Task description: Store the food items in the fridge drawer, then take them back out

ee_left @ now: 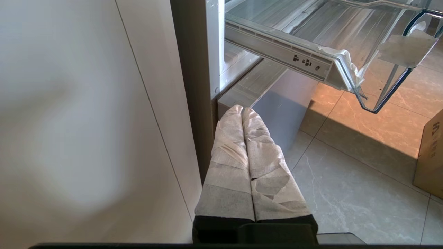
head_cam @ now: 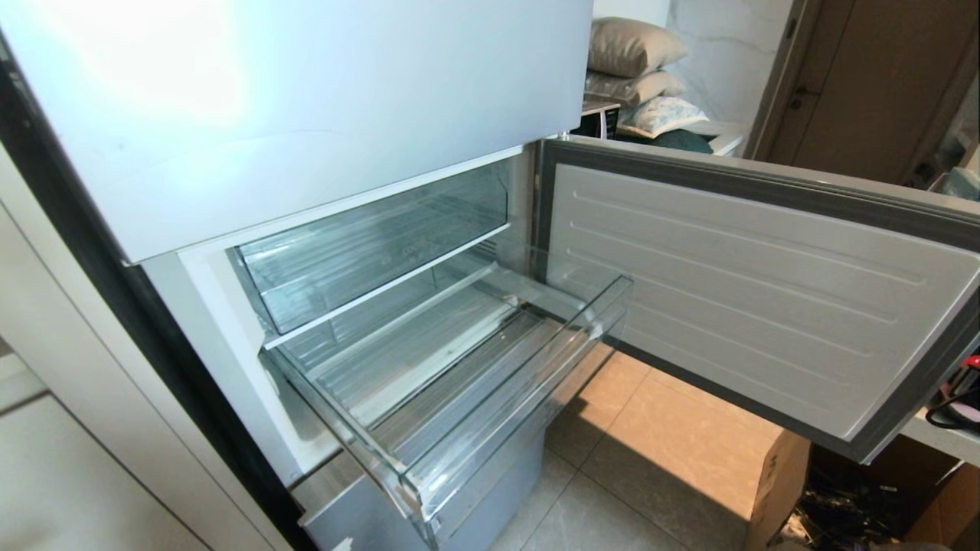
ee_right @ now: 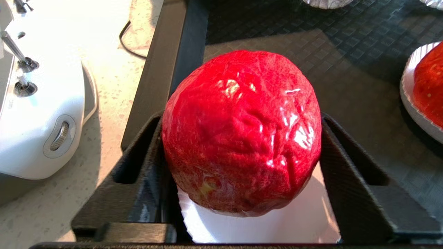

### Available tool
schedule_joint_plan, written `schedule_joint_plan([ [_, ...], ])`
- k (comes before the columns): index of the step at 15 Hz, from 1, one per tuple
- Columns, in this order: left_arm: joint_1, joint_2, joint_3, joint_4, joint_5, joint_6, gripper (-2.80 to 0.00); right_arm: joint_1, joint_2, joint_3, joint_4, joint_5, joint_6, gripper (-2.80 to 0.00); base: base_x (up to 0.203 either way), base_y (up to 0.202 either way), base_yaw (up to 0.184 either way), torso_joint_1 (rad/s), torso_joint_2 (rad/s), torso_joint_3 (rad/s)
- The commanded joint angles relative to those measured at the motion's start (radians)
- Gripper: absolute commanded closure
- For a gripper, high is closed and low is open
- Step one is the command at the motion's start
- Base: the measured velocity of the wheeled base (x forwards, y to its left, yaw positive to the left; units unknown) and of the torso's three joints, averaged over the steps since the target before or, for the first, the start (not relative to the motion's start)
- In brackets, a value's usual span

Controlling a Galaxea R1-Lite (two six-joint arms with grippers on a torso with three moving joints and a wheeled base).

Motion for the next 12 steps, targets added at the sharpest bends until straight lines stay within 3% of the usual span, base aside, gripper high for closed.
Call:
schedule_joint_plan([
  [1,0.0,0.0,0.0,0.001,0.001,0.0,0.0,0.0,-0.029,0.009,-0.006,0.001,0.001,-2.8,0.0,0.0,0.0,0.0,0.0,0.0],
  [9,0.0,0.0,0.0,0.001,0.001,0.0,0.0,0.0,-0.103,0.084,-0.006,-0.002,0.024,-2.8,0.0,0.0,0.0,0.0,0.0,0.0],
  [12,0.0,0.0,0.0,0.001,0.001,0.0,0.0,-0.002,-0.141,0.105,0.021,-0.007,0.108,-2.8,0.0,0.0,0.0,0.0,0.0,0.0],
])
